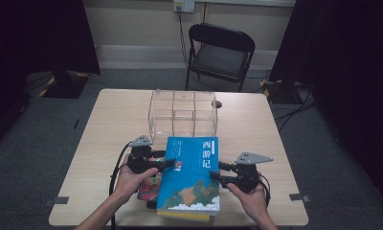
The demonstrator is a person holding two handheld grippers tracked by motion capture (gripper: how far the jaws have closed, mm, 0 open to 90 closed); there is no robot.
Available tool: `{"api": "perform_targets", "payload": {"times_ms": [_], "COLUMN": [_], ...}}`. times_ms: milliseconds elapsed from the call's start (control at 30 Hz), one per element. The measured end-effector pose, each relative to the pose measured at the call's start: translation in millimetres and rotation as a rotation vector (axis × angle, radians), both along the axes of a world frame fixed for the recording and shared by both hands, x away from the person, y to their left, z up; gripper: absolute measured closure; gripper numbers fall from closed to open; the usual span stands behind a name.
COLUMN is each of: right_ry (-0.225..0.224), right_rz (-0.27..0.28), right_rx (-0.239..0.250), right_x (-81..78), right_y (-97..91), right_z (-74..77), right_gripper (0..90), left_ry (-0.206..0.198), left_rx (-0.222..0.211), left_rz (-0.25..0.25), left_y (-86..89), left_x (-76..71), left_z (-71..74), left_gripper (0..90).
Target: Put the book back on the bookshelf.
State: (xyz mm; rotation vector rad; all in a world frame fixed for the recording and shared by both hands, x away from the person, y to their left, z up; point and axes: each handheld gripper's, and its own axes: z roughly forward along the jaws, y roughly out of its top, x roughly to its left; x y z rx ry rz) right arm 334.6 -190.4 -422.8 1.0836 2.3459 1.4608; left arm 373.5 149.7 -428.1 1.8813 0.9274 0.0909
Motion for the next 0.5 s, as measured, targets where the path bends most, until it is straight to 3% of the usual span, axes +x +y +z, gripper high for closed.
{"api": "perform_targets", "payload": {"times_ms": [167, 333, 500], "right_ry": [-0.009, -0.009, -0.027], "right_rz": [-0.003, -0.005, -0.016], "right_rx": [0.006, 0.007, -0.041], "right_x": [6.5, 12.5, 15.3], "right_y": [2.5, 5.4, 9.4], "right_z": [-1.2, -0.9, 7.0], "right_gripper": [49.0, 49.7, 53.8], "left_ry": [-0.029, -0.001, 0.002], "left_rx": [0.049, 0.020, 0.033], "left_rz": [-0.003, -0.010, 0.001], "left_y": [1.1, 6.9, 4.4], "left_x": [-8.5, -8.0, -9.8], "left_z": [4.0, 3.6, 2.7], "left_gripper": [35.1, 35.3, 31.1]}}
